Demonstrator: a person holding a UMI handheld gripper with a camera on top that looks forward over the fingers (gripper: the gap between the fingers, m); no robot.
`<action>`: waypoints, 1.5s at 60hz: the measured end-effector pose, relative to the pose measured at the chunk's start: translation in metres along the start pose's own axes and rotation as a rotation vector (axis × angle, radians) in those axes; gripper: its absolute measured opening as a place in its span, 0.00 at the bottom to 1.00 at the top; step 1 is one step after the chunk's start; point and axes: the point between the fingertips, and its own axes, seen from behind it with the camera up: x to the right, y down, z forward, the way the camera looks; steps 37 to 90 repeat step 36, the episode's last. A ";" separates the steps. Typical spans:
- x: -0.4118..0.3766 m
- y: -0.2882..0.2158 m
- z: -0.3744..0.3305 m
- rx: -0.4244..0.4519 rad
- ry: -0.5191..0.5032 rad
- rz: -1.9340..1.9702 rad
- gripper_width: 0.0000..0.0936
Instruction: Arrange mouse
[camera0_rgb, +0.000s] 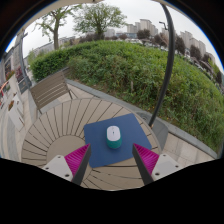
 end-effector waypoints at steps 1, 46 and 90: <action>-0.008 0.007 -0.017 -0.010 0.002 -0.004 0.90; -0.027 0.127 -0.180 -0.097 0.063 -0.015 0.92; -0.027 0.127 -0.180 -0.097 0.063 -0.015 0.92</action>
